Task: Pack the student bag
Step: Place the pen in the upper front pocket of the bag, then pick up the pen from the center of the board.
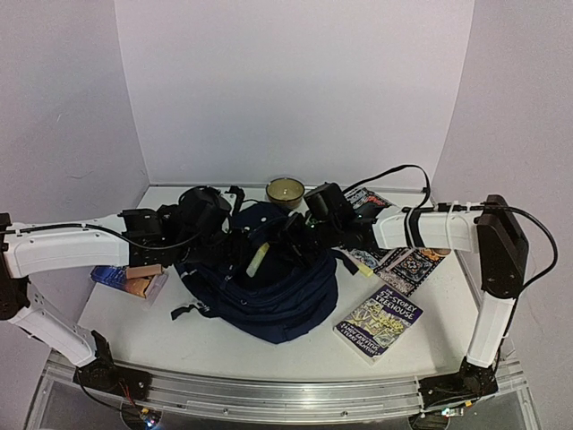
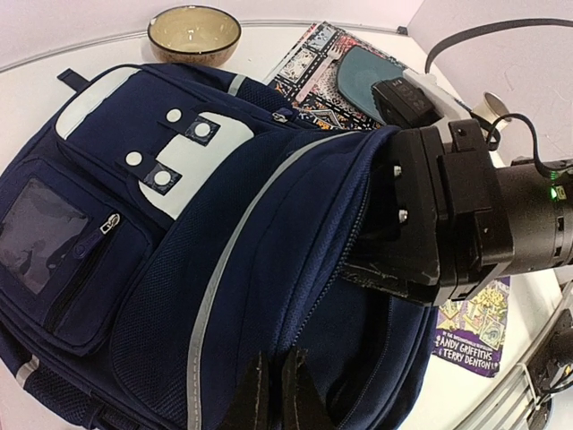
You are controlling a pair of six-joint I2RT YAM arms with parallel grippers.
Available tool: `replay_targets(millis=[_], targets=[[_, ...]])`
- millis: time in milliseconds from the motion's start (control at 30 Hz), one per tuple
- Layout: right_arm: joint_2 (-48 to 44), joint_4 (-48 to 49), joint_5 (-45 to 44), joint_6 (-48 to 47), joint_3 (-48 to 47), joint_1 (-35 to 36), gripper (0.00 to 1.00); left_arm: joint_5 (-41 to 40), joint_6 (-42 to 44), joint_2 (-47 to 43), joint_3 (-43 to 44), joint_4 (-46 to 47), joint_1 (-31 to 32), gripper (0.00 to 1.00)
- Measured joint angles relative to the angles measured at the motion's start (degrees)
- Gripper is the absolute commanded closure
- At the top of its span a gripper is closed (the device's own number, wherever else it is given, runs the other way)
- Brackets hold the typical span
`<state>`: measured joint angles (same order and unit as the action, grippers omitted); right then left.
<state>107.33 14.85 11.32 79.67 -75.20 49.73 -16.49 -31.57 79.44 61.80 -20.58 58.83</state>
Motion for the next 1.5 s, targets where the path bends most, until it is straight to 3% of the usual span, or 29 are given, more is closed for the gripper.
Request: replay_targets(millis=[467,767,1167,1333,1500], targets=[[-4.19,-6.16,3.46,-21.49,1.89,0.07,0.31,-1.30,0.52,-0.41,-0.07,0.05,0.00,1.00],[-13.90,-18.46,0.57,-39.61,2.04,-2.00,0.31,-1.67,1.41,-0.44,-0.27,0.09,-0.14,1.00],[-15.49,-27.95,-7.38,-53.65,6.14,-16.93,0.41,-1.75,1.55,-1.55,-1.31,0.03,-0.28,1.00],[-9.48,-28.27,-9.37,-56.92,4.87,-20.93,0.56,-2.35,1.55,-2.28,-1.49,-0.48,-0.35,1.00],[-1.43,-28.24,-10.27,-59.24,2.03,-21.44,0.64,-3.32,1.55,-3.30,-1.64,-1.94,-0.39,1.00]])
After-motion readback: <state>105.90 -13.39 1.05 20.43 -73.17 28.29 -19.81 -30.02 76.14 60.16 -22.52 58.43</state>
